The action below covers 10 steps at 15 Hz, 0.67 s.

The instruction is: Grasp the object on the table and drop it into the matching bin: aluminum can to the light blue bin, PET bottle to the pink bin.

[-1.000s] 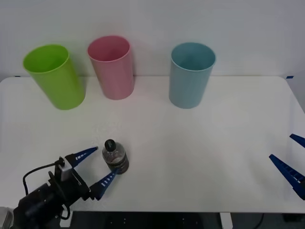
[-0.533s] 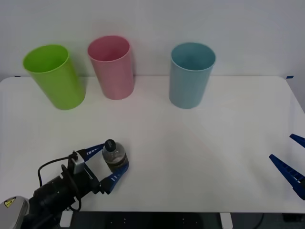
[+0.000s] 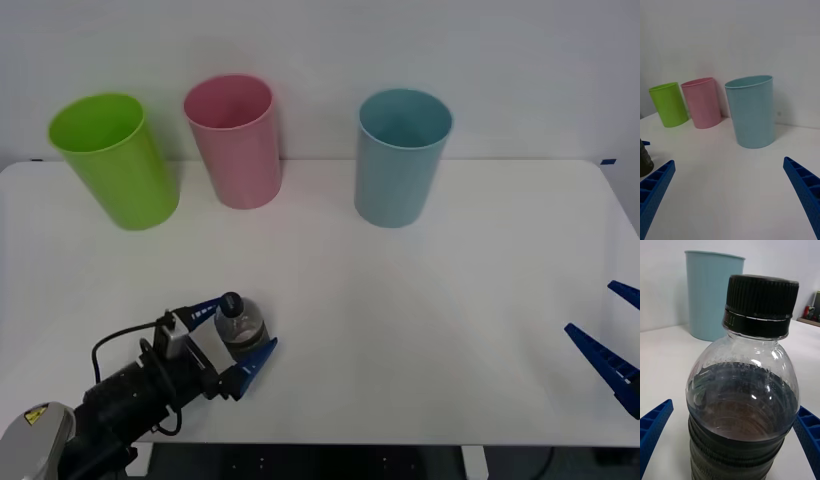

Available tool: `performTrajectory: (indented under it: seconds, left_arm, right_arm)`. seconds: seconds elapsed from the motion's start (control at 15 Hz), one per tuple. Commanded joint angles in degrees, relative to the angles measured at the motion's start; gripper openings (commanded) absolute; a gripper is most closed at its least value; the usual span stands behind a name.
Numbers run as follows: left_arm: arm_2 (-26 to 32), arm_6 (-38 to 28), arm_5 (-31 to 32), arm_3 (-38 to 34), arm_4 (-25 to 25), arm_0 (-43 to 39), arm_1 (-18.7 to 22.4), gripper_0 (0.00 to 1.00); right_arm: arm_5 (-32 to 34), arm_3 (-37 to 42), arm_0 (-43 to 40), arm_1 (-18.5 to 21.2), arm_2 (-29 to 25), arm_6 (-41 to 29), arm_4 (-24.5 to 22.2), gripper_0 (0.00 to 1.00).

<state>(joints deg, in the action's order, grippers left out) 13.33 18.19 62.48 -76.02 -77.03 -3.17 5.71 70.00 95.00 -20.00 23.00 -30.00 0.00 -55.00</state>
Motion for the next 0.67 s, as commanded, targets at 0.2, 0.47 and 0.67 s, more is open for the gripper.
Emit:
performTrajectory:
  seconds: [0.2, 0.47, 0.67]
  left_arm:
    - [0.12, 0.00, -0.08, -0.01, 0.03, 0.19, 0.00, 0.11]
    - [-0.32, -0.26, -1.13, -0.01, -0.05, 0.54, 0.00, 0.00]
    - [-0.85, -0.44, -1.84, -0.01, 0.03, 0.62, 0.00, 0.00]
  right_arm:
    - [0.00, 0.00, 0.00, 0.00, 0.00, 0.00, 0.00, 1.00]
    - [0.00, 0.00, 0.00, 0.00, 0.00, 0.00, 0.00, 1.00]
    - [0.00, 0.00, 0.00, 0.00, 0.00, 0.00, 0.00, 1.00]
